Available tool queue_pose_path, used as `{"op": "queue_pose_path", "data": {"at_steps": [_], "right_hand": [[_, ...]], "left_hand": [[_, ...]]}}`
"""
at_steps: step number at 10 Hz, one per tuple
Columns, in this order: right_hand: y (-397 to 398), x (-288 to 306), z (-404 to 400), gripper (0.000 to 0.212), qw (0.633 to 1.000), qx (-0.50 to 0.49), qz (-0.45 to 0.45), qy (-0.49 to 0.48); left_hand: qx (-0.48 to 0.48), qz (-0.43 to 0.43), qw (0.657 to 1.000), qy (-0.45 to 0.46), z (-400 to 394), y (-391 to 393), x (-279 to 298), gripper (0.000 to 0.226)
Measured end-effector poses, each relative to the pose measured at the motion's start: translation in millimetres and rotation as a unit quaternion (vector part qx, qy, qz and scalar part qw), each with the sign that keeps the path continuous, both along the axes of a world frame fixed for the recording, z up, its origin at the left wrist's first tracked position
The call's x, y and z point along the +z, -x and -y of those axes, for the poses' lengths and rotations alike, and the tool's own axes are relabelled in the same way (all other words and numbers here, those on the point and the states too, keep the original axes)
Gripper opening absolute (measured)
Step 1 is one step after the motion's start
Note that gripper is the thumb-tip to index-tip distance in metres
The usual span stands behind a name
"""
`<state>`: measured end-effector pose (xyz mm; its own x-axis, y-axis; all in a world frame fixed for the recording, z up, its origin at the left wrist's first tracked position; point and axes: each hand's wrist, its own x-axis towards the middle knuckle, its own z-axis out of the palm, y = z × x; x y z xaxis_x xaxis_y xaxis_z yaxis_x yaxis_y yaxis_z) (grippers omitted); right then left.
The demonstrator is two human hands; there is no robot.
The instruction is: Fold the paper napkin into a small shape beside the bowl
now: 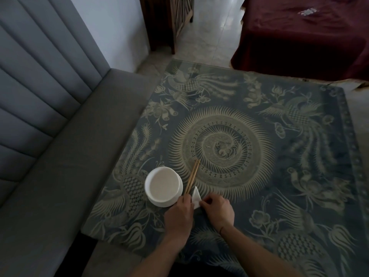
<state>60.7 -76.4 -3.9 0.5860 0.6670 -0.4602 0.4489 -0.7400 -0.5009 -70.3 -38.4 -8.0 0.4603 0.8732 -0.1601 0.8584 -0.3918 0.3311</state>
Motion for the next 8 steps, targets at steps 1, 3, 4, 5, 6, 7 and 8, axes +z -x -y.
{"op": "queue_pose_path", "data": {"at_steps": [1, 3, 4, 5, 6, 7, 8], "right_hand": [[0.7, -0.3, 0.0, 0.015, 1.0, 0.0, 0.01, 0.003], [0.9, 0.4, 0.9, 0.018, 1.0, -0.001, 0.02, 0.001], [1.2, 0.9, 1.3, 0.022, 0.999, -0.002, 0.032, 0.002], [1.6, 1.3, 0.9, 0.025, 0.999, -0.004, 0.034, 0.004], [2.9, 2.8, 0.6, 0.025, 1.0, -0.003, 0.024, 0.002], [1.0, 5.7, 1.0, 0.024, 1.0, -0.011, 0.008, -0.004], [-4.8, 8.8, 3.6, 0.018, 0.999, -0.018, -0.01, -0.04]], "left_hand": [[-0.006, -0.012, 1.0, -0.001, 0.0, 0.2, 1.0, 0.02], [-0.007, -0.007, 1.0, -0.008, -0.3, -0.4, 1.7, 0.02], [0.005, -0.011, 1.0, 0.001, -1.0, 1.2, 1.0, 0.023], [0.022, 0.008, 1.0, 0.008, -2.4, 2.0, 0.7, 0.021], [0.024, 0.017, 0.999, 0.012, -4.3, 1.9, 1.9, 0.02], [0.029, 0.038, 0.999, 0.01, -5.6, 3.2, 2.3, 0.022], [0.038, 0.067, 0.997, 0.011, -6.0, 4.8, 1.6, 0.025]]}}
